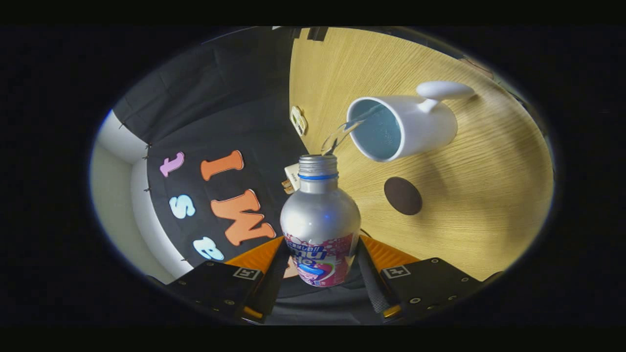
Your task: Take the bottle from table, then pour the juice into the cup, finally place the bottle on the coaster
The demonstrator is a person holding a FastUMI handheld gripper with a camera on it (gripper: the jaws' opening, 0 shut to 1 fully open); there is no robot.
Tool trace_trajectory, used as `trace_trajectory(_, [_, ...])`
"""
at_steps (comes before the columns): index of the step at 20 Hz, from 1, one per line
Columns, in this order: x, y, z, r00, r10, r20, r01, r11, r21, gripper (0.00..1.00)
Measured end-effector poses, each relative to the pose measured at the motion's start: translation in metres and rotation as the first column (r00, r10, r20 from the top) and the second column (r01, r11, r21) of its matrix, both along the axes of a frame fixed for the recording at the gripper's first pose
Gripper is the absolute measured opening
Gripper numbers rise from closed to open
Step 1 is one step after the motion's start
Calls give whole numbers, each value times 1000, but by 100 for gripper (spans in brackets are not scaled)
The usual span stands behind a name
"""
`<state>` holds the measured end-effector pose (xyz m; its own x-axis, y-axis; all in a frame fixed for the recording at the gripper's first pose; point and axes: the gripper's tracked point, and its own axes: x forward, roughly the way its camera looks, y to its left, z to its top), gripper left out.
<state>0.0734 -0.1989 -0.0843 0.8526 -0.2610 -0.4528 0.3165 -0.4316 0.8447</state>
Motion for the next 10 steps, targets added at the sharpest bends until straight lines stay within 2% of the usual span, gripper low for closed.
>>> trace_trajectory(10, [1, 1, 4, 1000, -4, 15, 3, 1000, 27, 76])
